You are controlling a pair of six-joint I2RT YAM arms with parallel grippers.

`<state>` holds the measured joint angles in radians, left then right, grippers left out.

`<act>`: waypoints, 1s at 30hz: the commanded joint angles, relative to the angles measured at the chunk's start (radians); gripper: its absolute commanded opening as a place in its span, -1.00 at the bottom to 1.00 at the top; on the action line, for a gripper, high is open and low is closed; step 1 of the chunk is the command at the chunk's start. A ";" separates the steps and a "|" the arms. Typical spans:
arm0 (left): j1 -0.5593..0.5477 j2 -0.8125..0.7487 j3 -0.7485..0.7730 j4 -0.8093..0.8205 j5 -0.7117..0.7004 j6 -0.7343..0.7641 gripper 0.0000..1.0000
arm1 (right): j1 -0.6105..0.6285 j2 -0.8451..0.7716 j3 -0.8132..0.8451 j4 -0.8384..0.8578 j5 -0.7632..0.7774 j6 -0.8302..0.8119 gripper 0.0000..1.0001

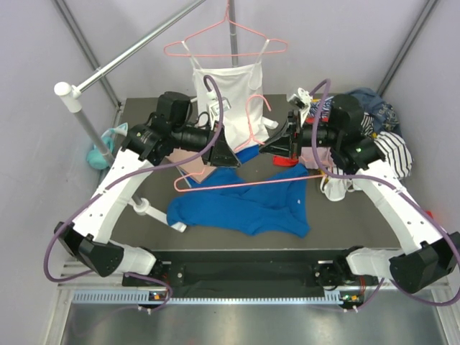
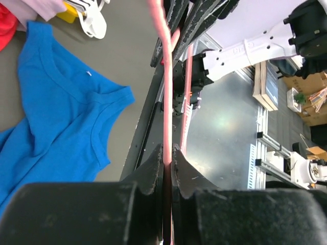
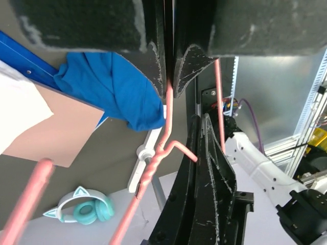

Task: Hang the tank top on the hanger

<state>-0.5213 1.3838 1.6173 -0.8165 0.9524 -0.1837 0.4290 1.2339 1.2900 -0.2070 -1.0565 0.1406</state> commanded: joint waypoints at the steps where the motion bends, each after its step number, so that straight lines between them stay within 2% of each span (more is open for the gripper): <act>1: 0.000 -0.012 0.004 0.096 -0.047 -0.002 -0.48 | 0.010 -0.030 0.003 0.048 0.001 -0.005 -1.00; 2: -0.002 -0.015 -0.006 0.106 -0.082 -0.011 0.08 | 0.010 -0.036 0.003 0.029 0.044 -0.022 -1.00; 3: 0.000 -0.022 -0.010 0.125 -0.113 -0.017 0.53 | 0.010 -0.050 0.005 0.011 0.070 -0.036 -1.00; 4: 0.000 -0.031 -0.013 0.132 -0.197 -0.023 0.84 | 0.008 -0.057 0.006 -0.041 0.094 -0.080 -1.00; 5: 0.000 -0.035 -0.017 0.140 -0.248 -0.029 0.97 | 0.008 -0.062 0.009 -0.073 0.152 -0.105 -1.00; 7: 0.001 -0.058 -0.030 0.169 -0.331 -0.037 0.98 | 0.008 -0.086 0.012 -0.155 0.240 -0.178 -1.00; 13: 0.001 -0.132 -0.069 0.215 -0.739 -0.085 0.98 | -0.030 -0.169 -0.012 -0.285 0.488 -0.240 -1.00; 15: 0.003 -0.179 -0.095 0.224 -0.940 -0.115 0.98 | -0.059 -0.198 -0.014 -0.314 0.556 -0.245 -1.00; 18: 0.001 -0.238 -0.152 0.223 -1.171 -0.146 0.98 | -0.108 -0.229 -0.012 -0.365 0.679 -0.243 -1.00; 21: 0.001 -0.264 -0.207 0.243 -1.181 -0.132 0.98 | -0.162 -0.243 -0.008 -0.411 0.808 -0.222 -1.00; 25: -0.014 -0.218 -0.292 0.301 -1.007 -0.138 0.93 | -0.219 -0.266 0.011 -0.468 0.984 -0.158 -1.00; 30: -0.184 -0.093 -0.359 0.476 -0.957 -0.083 0.91 | -0.272 -0.323 -0.001 -0.503 1.121 -0.076 -1.00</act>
<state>-0.5961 1.1877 1.3052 -0.5114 -0.0761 -0.3069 0.1963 0.9810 1.2716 -0.6888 -0.1040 -0.0120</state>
